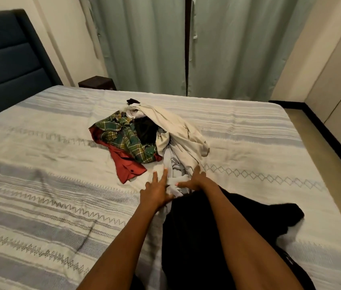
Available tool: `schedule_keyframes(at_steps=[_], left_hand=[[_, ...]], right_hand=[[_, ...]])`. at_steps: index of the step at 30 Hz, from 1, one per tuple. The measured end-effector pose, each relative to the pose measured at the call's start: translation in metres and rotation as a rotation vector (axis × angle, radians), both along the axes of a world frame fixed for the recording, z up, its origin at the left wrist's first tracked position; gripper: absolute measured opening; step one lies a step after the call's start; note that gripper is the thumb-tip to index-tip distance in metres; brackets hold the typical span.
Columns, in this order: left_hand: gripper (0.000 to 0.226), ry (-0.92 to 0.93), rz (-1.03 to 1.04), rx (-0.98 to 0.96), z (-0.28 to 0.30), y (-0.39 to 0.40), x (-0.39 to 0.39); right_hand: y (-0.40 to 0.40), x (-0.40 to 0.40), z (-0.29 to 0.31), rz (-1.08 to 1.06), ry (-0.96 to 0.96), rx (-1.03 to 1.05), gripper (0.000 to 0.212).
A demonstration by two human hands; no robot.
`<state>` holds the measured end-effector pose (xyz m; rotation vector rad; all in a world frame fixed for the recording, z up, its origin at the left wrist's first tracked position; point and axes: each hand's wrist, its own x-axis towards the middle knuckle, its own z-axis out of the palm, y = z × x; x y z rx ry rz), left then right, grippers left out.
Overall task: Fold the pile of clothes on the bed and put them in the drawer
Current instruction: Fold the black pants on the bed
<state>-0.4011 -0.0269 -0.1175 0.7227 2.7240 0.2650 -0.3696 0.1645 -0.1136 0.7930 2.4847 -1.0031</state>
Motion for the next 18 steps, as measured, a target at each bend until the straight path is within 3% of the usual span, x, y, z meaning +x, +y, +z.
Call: schedule_keyframes(at_steps=[3, 6, 8, 10, 14, 16, 18], left_hand=[[0.102, -0.072, -0.042, -0.024, -0.018, 0.012, -0.017], [0.083, 0.081, -0.028, -0.005, -0.027, 0.016, -0.029], [0.062, 0.088, 0.058, 0.170, -0.032, 0.016, -0.049], [0.044, 0.104, 0.215, 0.412, -0.025, 0.008, -0.079], [0.026, 0.315, 0.418, 0.829, 0.032, -0.019, -0.142], [0.032, 0.428, 0.495, 0.913, 0.066, -0.030, -0.171], [0.043, 0.508, 0.565, 0.962, 0.093, -0.045, -0.196]], right_hand=[[-0.003, -0.023, -0.019, 0.063, -0.062, 0.067, 0.133], [-0.011, -0.046, -0.029, 0.120, 0.057, 0.177, 0.102], [-0.022, -0.070, -0.032, 0.105, 0.235, 0.203, 0.080], [-0.037, -0.101, -0.020, 0.053, 0.413, 0.187, 0.071], [-0.078, -0.172, 0.039, 0.000, 0.708, 0.088, 0.069], [-0.099, -0.212, 0.072, 0.040, 0.774, -0.047, 0.076], [-0.118, -0.248, 0.109, 0.140, 0.735, -0.272, 0.095]])
